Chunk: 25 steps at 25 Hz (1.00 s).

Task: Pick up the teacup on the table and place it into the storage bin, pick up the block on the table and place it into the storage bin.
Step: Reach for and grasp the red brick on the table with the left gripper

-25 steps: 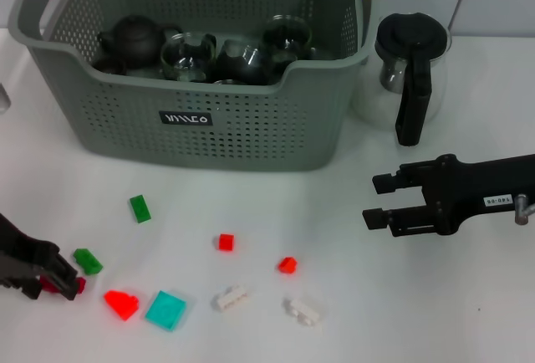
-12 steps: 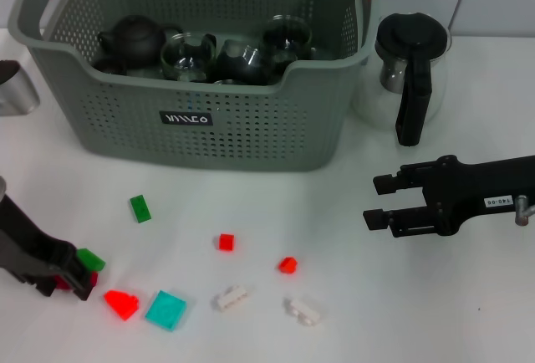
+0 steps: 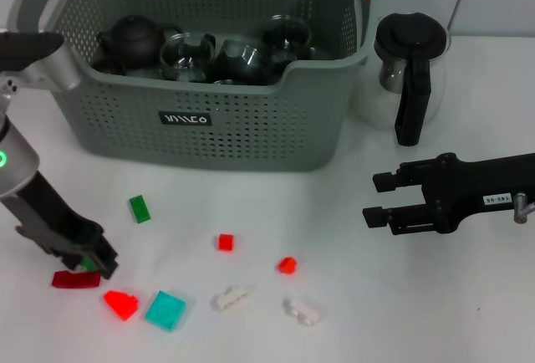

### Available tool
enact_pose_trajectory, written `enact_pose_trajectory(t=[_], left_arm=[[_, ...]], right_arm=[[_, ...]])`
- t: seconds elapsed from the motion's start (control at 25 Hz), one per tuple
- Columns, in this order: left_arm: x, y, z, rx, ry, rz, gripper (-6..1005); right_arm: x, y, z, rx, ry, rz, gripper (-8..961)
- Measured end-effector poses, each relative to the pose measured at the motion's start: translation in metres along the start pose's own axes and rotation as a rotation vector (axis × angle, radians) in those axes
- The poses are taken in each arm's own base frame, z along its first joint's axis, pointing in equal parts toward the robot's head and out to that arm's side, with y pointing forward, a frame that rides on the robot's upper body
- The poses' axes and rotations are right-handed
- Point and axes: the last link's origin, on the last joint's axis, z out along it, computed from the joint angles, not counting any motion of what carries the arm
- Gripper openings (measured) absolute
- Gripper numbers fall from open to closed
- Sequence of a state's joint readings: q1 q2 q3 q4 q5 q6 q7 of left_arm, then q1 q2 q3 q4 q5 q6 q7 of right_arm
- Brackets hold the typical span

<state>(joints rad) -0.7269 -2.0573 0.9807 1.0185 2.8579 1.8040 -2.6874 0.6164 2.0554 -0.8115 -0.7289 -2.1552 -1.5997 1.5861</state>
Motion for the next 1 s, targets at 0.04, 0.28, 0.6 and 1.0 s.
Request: enact_pose_trajectory(t=[0.04,0.28,0.6,1.0], left_arm=[[0.000,-0.001,-0.003,0.020,-0.003,0.011,552],[-0.008,-0.009,-0.013,0.121,0.002,0.184,551],[-0.006,0.006,-0.007,0.187,0.009,0.503,549],[-0.007,0.010,0.000,0.197,-0.021,0.555,547]], right_arm=[[0.000,0.000,0.000,0.001,0.000,0.000,700],[0.000,-0.004,-0.002,0.020,0.003,-0.002,701],[0.002,-0.004,-0.002,0.028,0.003,-0.024,700],[0.004,-0.004,-0.001,0.033,0.002,-0.020,699]])
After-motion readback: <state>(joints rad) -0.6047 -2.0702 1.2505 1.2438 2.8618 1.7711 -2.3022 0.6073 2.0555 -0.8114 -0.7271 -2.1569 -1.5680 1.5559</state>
